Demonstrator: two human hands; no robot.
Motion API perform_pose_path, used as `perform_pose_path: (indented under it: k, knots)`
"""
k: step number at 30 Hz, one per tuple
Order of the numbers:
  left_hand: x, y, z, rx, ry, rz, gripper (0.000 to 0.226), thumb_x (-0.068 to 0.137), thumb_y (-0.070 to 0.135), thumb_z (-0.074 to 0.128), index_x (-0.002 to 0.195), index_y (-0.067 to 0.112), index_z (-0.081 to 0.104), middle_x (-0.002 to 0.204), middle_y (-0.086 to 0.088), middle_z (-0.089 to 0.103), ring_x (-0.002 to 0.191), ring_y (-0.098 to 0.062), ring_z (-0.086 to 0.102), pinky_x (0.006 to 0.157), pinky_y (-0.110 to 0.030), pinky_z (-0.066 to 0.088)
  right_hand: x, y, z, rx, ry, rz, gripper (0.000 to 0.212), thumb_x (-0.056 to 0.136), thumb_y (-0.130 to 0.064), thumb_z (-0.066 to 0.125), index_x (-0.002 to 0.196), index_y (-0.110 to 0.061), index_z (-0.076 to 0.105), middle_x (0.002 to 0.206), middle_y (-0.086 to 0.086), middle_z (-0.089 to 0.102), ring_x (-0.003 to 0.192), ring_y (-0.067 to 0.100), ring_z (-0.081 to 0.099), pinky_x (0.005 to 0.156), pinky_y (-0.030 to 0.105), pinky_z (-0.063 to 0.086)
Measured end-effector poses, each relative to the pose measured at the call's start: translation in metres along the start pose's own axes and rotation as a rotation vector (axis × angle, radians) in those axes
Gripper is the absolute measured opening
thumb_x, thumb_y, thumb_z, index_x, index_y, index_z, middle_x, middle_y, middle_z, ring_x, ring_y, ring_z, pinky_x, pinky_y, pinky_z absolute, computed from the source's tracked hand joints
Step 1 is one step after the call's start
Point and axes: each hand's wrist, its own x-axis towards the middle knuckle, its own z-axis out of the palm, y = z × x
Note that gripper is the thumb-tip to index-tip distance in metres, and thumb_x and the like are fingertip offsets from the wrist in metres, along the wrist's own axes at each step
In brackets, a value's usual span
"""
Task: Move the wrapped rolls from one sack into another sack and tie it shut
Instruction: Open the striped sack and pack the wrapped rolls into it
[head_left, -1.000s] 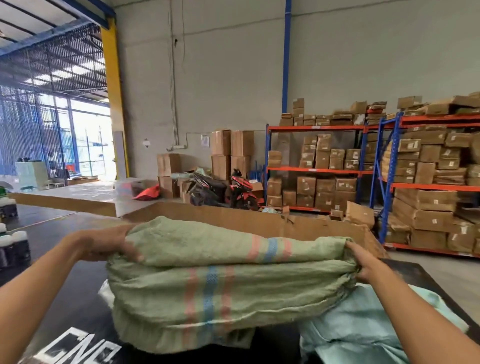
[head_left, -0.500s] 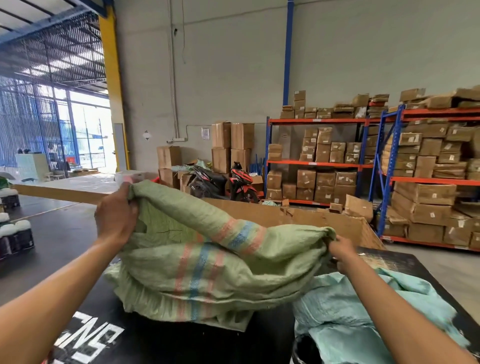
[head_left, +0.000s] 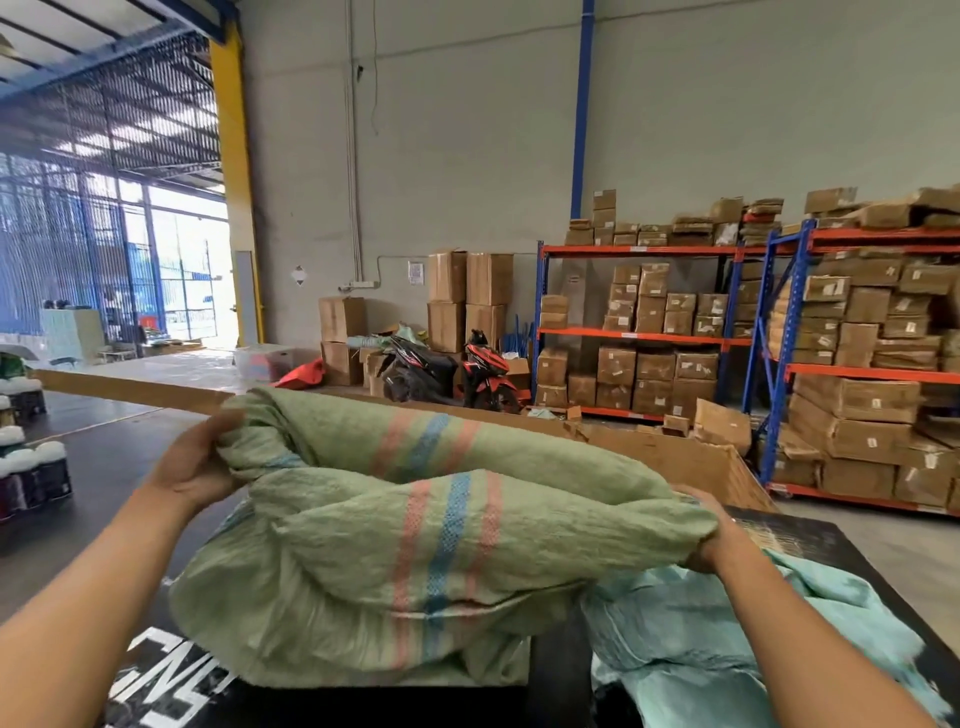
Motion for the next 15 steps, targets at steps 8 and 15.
perform_pose_path:
  k: [8,15]
  knots:
    - [0.042,0.016,-0.013,0.977,0.709,0.148,0.038,0.087,0.026,0.057,0.116,0.002,0.059,0.107,-0.020,0.063,0.092,-0.038,0.060,0.077,-0.045,0.049,0.002,-0.020,0.003,-1.072,-0.006,-0.427,0.046,0.077,0.007,0.068,0.117,-0.009,0.056,0.114,0.019,0.064,0.099,0.031,0.066,0.075,0.035,0.056]
    - [0.029,0.013,0.022,0.573,0.684,-0.047,0.008,0.094,0.012,0.060,0.091,0.005,0.060,0.106,-0.016,0.064,0.081,-0.031,0.061,0.087,-0.048,0.051,0.015,-0.009,0.018,-0.474,0.253,-0.246,0.014,0.100,-0.007,0.051,0.106,0.003,0.060,0.086,0.017,0.068,0.085,0.031,0.060,0.056,0.026,0.056]
